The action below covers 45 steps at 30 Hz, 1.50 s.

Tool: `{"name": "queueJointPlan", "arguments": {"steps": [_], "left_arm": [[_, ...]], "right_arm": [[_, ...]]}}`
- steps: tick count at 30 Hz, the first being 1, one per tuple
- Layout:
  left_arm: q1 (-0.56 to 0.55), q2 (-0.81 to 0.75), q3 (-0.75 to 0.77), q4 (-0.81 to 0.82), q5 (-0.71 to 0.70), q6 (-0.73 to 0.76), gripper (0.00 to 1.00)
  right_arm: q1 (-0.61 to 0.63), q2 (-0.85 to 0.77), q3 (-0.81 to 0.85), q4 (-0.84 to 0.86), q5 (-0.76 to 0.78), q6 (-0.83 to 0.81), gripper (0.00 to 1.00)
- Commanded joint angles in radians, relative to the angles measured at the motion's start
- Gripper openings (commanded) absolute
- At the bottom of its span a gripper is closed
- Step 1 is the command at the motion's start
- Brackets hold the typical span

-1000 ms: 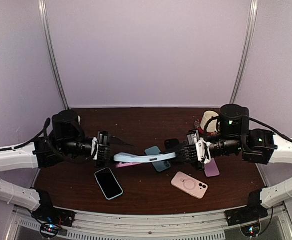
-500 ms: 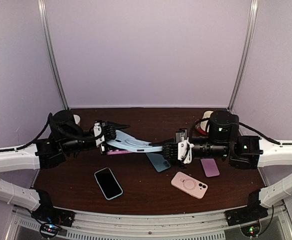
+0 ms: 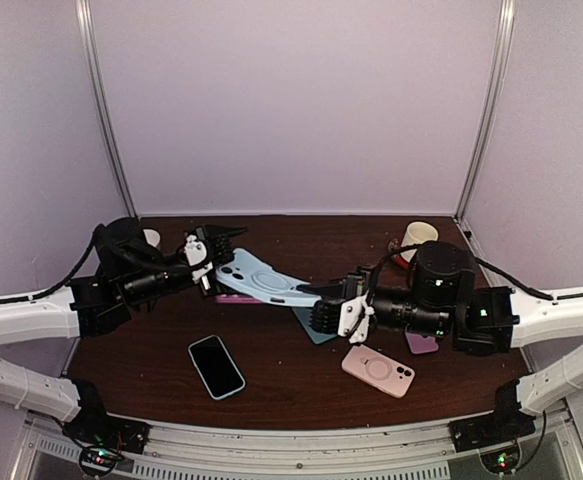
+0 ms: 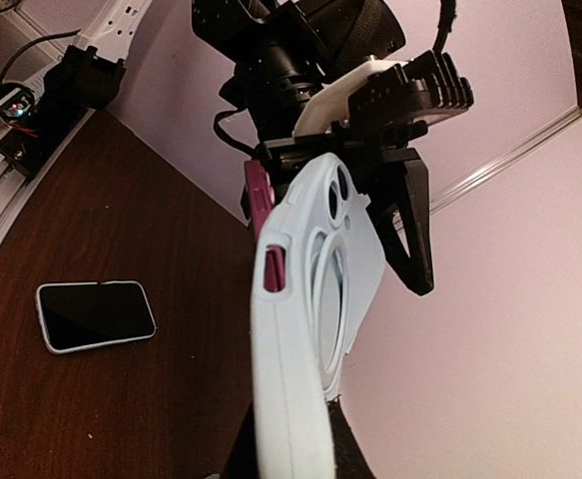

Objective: Take the phone out of the phone case
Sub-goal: Pass from the right arm to the left

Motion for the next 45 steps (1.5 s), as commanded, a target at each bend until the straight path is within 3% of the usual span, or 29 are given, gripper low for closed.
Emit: {"name": "queueJointPlan", "arguments": {"steps": [1, 10, 17, 22, 26, 32, 45], "left_arm": [[0.016, -0.009, 0.031, 0.145, -0.179, 0.024, 0.62], [0.087, -0.036, 0.027, 0.105, -0.212, 0.121, 0.66], [0.125, -0.134, -0.014, 0.012, 0.235, 0.177, 0.61], [0.124, -0.143, 0.027, -0.038, 0.552, 0.071, 0.57], [0.124, -0.118, 0.068, 0.004, 0.69, -0.06, 0.47], [0.115, -0.083, 0.081, 0.07, 0.788, -0.172, 0.46], [0.081, -0.091, 0.099, -0.036, 0.858, -0.099, 0.3]], "right_arm": [[-0.025, -0.033, -0.01, 0.105, 0.325, 0.008, 0.0], [-0.026, -0.148, -0.033, 0.063, 0.412, 0.033, 0.0], [-0.026, -0.289, -0.052, -0.006, 0.33, 0.093, 0.0], [-0.023, -0.371, -0.058, -0.079, 0.121, 0.142, 0.0], [-0.019, -0.392, -0.042, -0.126, -0.022, 0.148, 0.0], [-0.01, -0.356, 0.011, -0.127, -0.145, 0.158, 0.0], [0.013, -0.292, 0.068, -0.099, -0.153, 0.152, 0.0]]}}
